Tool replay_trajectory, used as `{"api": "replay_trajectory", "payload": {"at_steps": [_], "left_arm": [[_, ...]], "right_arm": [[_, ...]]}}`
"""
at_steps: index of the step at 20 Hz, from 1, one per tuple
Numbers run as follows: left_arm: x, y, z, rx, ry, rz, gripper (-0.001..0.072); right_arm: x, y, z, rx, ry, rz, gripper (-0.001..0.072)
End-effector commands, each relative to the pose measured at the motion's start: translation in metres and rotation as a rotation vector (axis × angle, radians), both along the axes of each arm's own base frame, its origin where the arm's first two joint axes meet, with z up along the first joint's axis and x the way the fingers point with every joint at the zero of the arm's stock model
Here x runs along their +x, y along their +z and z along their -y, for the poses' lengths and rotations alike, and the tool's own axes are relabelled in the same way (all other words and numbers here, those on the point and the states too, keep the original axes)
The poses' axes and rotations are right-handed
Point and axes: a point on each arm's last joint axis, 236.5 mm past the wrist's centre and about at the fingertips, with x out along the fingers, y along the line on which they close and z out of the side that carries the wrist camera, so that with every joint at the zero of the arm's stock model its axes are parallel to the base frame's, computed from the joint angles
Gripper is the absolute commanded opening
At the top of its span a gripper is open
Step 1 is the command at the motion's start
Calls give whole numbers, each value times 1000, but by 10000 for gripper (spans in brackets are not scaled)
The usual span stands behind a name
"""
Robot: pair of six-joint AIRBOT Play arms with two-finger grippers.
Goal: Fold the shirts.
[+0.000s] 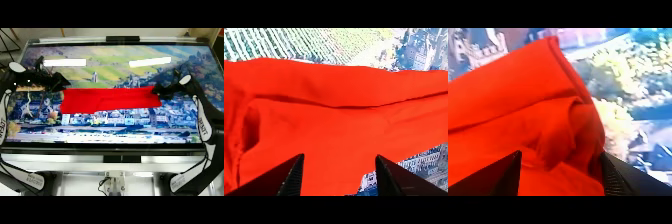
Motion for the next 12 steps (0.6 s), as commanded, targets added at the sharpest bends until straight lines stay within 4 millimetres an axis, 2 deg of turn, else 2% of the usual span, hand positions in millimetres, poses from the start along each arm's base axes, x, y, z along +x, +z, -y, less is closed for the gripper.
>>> {"api": "replay_trajectory", "payload": {"at_steps": [1, 3, 4, 5, 7, 8, 10, 12], "left_arm": [[-5, 7, 18, 7, -54, 23, 547], [-7, 7, 27, 9, -76, 27, 546], [-8, 7, 32, 10, -89, 30, 536], [-9, 7, 37, 11, -104, 33, 491], [-13, 5, 53, 10, -137, 29, 287], [-18, 5, 66, 9, -164, 27, 159], [-30, 3, 104, -3, -236, 20, 38], [-49, 0, 158, -60, -318, 4, 37]], "right_arm": [[-7, -11, -21, 114, -28, -68, 564], [-13, -11, -29, 148, -19, -96, 216], [-14, -7, -32, 166, -16, -97, 121], [-13, 0, -35, 192, -9, -88, 60], [-12, 31, -42, 237, 24, -35, 60], [-12, 53, -43, 244, 40, 1, 60], [-19, 105, -44, 234, 76, 79, 60], [-37, 161, -51, 236, 117, 143, 59]]}}
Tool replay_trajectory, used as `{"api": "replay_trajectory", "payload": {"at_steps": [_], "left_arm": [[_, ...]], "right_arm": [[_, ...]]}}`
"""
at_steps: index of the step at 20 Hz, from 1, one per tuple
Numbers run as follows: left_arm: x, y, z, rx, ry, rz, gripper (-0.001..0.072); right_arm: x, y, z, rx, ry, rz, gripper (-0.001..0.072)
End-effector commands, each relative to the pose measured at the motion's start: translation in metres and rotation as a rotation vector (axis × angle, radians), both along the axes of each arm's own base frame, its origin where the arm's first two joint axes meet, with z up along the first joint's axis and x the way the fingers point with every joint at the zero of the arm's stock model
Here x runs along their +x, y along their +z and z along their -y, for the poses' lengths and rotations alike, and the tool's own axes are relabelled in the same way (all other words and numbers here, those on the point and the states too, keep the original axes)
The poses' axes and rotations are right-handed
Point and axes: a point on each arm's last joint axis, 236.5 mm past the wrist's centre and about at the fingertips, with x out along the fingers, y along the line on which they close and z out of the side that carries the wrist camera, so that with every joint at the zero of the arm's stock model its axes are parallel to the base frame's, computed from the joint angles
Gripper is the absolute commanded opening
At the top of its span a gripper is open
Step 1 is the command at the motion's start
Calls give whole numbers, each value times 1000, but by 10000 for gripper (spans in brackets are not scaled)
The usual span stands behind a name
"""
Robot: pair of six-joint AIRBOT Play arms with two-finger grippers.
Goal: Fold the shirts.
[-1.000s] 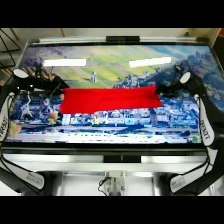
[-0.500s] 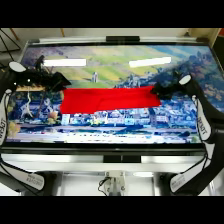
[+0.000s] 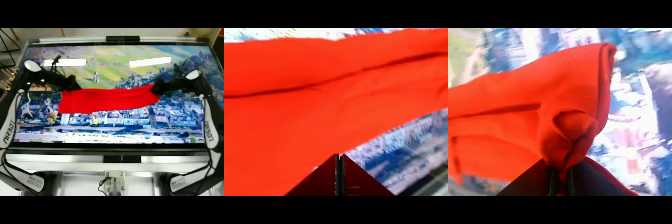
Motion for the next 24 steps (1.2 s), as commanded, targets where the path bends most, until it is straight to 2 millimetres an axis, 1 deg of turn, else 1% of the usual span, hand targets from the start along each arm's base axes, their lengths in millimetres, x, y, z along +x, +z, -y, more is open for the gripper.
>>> {"api": "replay_trajectory", "payload": {"at_steps": [1, 2, 3, 5, 7, 8, 9, 11, 13, 14, 15, 16, 17, 18, 19, 21, 23, 24], "left_arm": [[-27, -3, 85, -70, -118, -12, 37], [-30, -4, 111, -84, -129, 13, 37], [-27, -5, 135, -94, -120, 56, 36], [-22, -4, 184, -151, -71, 121, 36], [-31, -7, 227, -254, -31, 74, 35], [-43, -14, 247, -298, -28, 20, 35], [-57, -23, 264, -328, -35, -31, 35], [-82, -41, 292, -344, -60, -95, 35], [-93, -50, 307, -364, -52, -130, 36], [-92, -51, 308, -371, -54, -125, 35], [-86, -49, 303, -371, -54, -108, 34], [-77, -43, 294, -376, -54, -85, 34], [-65, -32, 282, -378, -52, -47, 33], [-50, -16, 264, -372, -47, -1, 33], [-34, 1, 241, -355, -37, 53, 33], [-5, 41, 188, -318, -8, 161, 33], [21, 89, 119, -283, 51, 272, 33], [32, 115, 81, -265, 94, 328, 33]], "right_arm": [[-34, 89, -15, 25, 69, 99, 59], [-48, 112, -19, 25, 89, 120, 59], [-63, 134, -22, 27, 102, 137, 59], [-89, 172, -28, 32, 100, 173, 59], [-110, 203, -32, 36, 86, 212, 60], [-117, 216, -33, 34, 80, 239, 60], [-123, 227, -33, 31, 71, 264, 60], [-130, 238, -35, 37, 57, 282, 60], [-132, 241, -38, 51, 61, 285, 60], [-131, 242, -38, 53, 58, 288, 60], [-128, 242, -36, 47, 50, 295, 60], [-126, 240, -34, 37, 42, 296, 60], [-122, 235, -32, 32, 37, 288, 60], [-116, 230, -31, 37, 31, 278, 60], [-107, 223, -33, 37, 30, 269, 60], [-86, 203, -52, 53, 49, 253, 60], [-66, 176, -92, 73, 96, 241, 61], [-57, 160, -117, 81, 122, 233, 68]]}}
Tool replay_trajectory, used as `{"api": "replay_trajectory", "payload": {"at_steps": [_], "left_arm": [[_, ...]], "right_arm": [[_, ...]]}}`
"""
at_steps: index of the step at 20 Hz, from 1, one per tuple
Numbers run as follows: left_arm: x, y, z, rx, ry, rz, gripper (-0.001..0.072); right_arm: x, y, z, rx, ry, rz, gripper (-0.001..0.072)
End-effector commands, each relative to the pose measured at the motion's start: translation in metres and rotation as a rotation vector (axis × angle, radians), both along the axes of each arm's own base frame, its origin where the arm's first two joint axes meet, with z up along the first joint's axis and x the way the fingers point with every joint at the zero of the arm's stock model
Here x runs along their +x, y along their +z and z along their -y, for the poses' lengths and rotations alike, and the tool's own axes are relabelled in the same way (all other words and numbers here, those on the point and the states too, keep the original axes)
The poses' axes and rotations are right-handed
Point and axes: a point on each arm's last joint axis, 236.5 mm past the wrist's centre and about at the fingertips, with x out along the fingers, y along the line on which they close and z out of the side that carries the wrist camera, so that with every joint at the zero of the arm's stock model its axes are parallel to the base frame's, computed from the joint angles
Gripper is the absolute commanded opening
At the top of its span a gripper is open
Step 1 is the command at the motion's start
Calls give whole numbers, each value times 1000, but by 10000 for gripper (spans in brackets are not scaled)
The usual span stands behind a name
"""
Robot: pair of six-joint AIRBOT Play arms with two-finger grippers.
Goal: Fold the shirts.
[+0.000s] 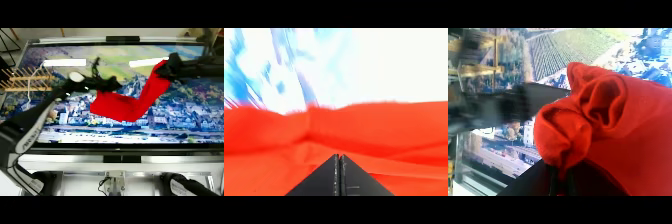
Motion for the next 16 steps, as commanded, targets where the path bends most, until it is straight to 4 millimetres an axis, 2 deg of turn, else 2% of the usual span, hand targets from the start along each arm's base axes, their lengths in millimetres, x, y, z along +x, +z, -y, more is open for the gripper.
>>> {"api": "replay_trajectory", "payload": {"at_steps": [1, 2, 4, 6, 8, 9, 10, 11, 12, 14, 15, 16], "left_arm": [[30, 75, -121, 76, 143, 167, 33], [33, 99, -158, 88, 198, 207, 33], [29, 137, -221, 105, 289, 263, 34], [16, 164, -268, 121, 355, 299, 33], [3, 182, -297, 138, 393, 321, 34], [-3, 187, -306, 144, 403, 326, 34], [-7, 190, -312, 149, 410, 330, 34], [-10, 192, -314, 152, 410, 331, 34], [-11, 191, -314, 156, 406, 327, 34], [-13, 189, -312, 159, 391, 319, 34], [-14, 188, -311, 160, 388, 319, 34], [-14, 188, -311, 160, 388, 319, 35]], "right_arm": [[31, -46, -69, 19, 59, -6, 68], [35, -64, -97, 34, 85, -17, 67], [41, -97, -148, 78, 114, -41, 68], [44, -136, -186, 114, 108, -98, 68], [41, -174, -214, 160, 94, -178, 68], [39, -187, -225, 184, 91, -211, 89], [39, -196, -233, 215, 85, -238, 235], [38, -199, -237, 238, 88, -249, 458], [38, -198, -235, 237, 100, -239, 510], [39, -187, -218, 217, 135, -223, 510], [39, -181, -201, 179, 156, -208, 509], [39, -177, -175, 113, 176, -192, 509]]}}
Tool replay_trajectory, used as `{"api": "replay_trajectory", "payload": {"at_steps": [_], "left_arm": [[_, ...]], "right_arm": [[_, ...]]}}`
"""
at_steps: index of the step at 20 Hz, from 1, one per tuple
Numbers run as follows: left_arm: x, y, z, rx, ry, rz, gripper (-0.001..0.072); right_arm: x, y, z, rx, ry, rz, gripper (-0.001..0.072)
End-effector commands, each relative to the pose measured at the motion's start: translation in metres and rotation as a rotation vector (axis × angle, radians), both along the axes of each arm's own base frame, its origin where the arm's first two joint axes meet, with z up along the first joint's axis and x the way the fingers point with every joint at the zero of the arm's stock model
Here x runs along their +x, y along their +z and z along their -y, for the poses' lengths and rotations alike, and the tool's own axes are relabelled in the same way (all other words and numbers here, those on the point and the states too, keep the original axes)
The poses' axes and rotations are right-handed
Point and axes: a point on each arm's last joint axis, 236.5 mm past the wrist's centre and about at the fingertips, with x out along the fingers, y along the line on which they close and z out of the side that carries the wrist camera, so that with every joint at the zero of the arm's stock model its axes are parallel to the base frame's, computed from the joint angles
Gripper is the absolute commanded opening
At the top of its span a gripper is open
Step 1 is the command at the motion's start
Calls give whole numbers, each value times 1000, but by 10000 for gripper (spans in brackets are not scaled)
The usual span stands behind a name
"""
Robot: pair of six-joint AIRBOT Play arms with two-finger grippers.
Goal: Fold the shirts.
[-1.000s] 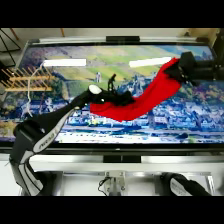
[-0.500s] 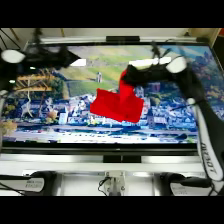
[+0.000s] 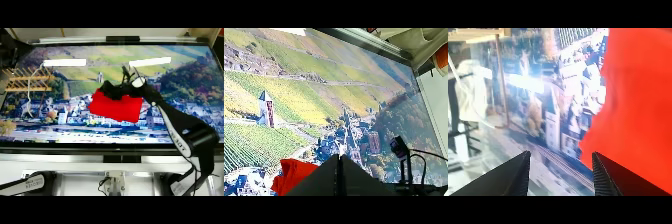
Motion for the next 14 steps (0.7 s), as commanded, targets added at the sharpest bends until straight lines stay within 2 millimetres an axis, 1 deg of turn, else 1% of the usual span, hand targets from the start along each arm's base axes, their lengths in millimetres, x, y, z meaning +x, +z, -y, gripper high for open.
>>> {"api": "replay_trajectory", "payload": {"at_steps": [1, 2, 3, 4, 5, 6, 7, 8, 10, 12, 14], "left_arm": [[-5, 1, -4, 11, -2, -3, 35], [-5, 1, -4, 11, -2, -3, 35], [-5, 1, -4, 11, -3, -3, 35], [-5, 1, -4, 11, -3, -3, 35], [-5, 1, -4, 11, -3, -3, 35], [-5, 0, -4, 10, -3, -5, 35], [-5, -1, -4, 9, -3, -9, 35], [-4, -3, -4, 8, -4, -12, 35], [-7, -6, 0, 8, -21, -26, 35], [-12, -9, 4, 10, -45, -42, 35], [-15, -11, 6, 11, -57, -51, 35]], "right_arm": [[-4, 3, 65, -167, 72, 35, 509], [-6, -3, 107, -296, 73, 23, 509], [-13, -14, 159, -465, 67, -20, 509], [-24, -25, 207, -617, 69, -79, 511], [-39, -35, 243, -714, 92, -153, 622], [-53, -45, 258, -732, 113, -217, 691], [-61, -55, 261, -713, 131, -251, 691], [-64, -65, 257, -682, 128, -268, 691], [-60, -81, 235, -582, 118, -275, 691], [-53, -93, 210, -466, 109, -289, 691], [-47, -106, 200, -415, 93, -306, 687]]}}
